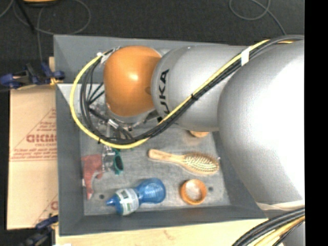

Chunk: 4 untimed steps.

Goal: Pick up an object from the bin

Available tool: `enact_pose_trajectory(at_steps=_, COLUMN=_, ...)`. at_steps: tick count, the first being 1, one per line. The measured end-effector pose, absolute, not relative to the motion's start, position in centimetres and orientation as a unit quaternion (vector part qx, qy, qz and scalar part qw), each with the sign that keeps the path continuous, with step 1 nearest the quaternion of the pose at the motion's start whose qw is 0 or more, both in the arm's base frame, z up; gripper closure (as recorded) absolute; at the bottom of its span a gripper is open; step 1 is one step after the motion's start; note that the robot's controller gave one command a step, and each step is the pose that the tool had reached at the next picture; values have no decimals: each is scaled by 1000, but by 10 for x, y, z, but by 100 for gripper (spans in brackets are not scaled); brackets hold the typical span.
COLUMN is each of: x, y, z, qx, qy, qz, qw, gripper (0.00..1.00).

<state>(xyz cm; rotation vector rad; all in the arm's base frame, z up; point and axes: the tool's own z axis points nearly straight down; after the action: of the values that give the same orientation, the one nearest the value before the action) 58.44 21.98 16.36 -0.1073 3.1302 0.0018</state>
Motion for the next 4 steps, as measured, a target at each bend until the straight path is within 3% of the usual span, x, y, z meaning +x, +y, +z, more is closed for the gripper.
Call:
enact_pose_trajectory(at_steps=1, x=580, y=230, z=113, qx=-100, qy=995, qz=0, qw=2, gripper=0)
enact_pose_trajectory(at_steps=2, x=577, y=233, z=102, qx=-167, qy=986, qz=1, qw=1, gripper=100)
enact_pose_trajectory(at_steps=3, x=577, y=233, z=102, qx=-167, qy=986, qz=2, qw=1, gripper=100)
enact_pose_trajectory(at_steps=4, x=573, y=233, z=155, qx=-174, qy=985, qz=-1, qw=-1, gripper=100)
